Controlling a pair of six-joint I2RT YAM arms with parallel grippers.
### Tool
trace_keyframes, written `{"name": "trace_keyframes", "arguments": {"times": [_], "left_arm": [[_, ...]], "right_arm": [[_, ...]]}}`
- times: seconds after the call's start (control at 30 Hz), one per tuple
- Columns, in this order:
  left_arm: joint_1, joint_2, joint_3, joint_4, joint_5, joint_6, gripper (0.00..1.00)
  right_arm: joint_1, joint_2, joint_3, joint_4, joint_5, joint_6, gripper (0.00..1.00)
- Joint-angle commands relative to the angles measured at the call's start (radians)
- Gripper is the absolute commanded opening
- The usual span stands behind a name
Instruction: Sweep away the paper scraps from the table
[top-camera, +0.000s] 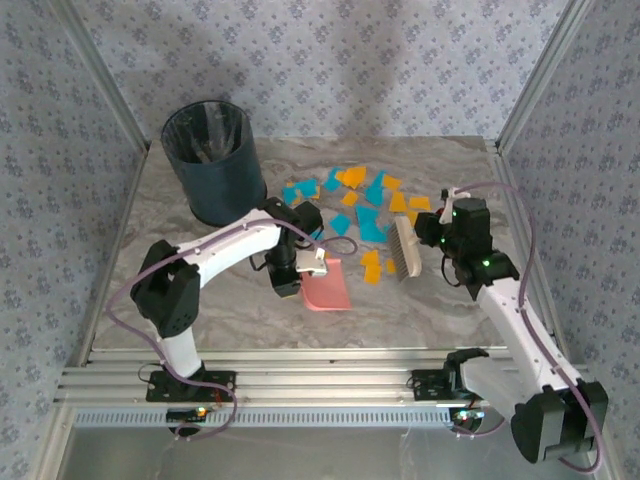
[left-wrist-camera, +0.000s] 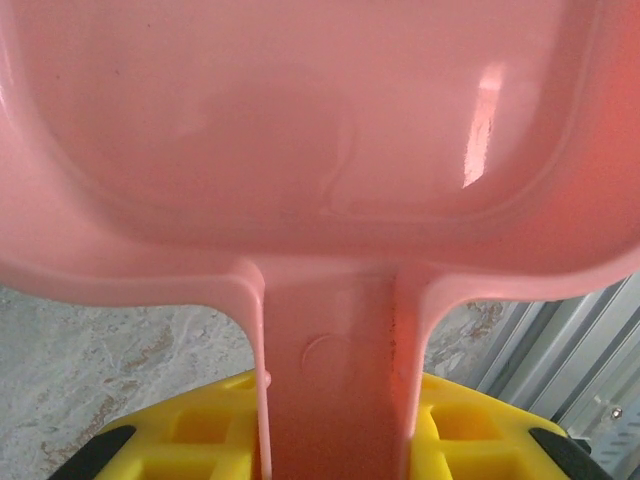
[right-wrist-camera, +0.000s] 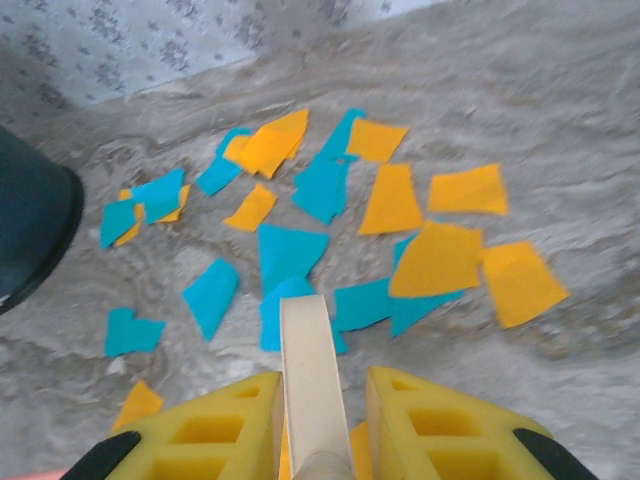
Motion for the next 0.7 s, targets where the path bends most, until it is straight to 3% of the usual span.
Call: {"name": "trace_keyframes", "arguments": {"times": [0.0,0.23,0.67], "left_arm": [[-0.008,0.024,0.056,-0.053,-0.005,-0.005,0.0],[-0.007,0.077,0.107,-0.076,-0.017,-0.027,0.0],[-0.008,0.171,0.188,-0.122,-0.017,-0.053,0.0]], "right_arm": [[0.014,-0.031,0.001,-0.043,0.187,-0.097,0.0],[0.043,-0.015,0.014,-0.076,0.321,-0.167,0.0],[0.087,0.052,0.002,-0.047,0.367,-0.211,0.0]]}}
